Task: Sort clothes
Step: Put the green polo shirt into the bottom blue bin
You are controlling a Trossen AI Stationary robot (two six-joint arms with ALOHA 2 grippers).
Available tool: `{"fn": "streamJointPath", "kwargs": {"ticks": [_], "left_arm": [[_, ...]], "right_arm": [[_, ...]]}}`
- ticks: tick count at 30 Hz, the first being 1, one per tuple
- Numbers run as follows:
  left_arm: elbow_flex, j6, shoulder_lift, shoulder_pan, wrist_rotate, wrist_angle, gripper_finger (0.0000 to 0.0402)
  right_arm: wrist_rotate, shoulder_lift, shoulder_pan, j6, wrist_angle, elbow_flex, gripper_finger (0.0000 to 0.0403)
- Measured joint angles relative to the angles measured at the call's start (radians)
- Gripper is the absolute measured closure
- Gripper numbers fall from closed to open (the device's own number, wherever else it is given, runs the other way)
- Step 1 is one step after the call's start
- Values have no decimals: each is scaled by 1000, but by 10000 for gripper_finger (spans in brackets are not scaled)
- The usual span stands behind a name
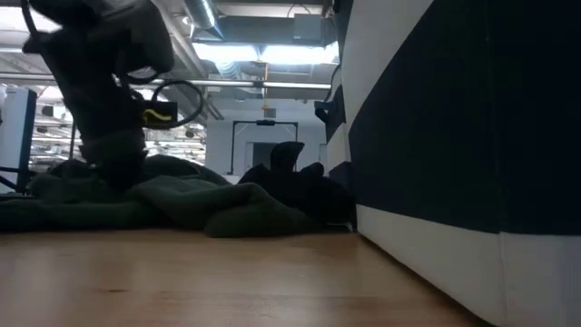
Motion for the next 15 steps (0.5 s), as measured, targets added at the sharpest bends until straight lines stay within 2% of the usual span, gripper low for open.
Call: {"fn": "streamJointPath", "kwargs": {"ticks": [4,10,12,15], "left_arm": [[-68,5,-2,58,51,163,229],[-111,51,-3,113,97,261,231],[-111,77,-3,116,102,261,244],[-111,106,-3,117,110,261,284]], "right_arm": [[10,0,0,-11,1,0,127],[21,0,0,-20,3,0,127],[21,0,0,-21,3,0,127],[22,0,0,-21,3,0,127]]}}
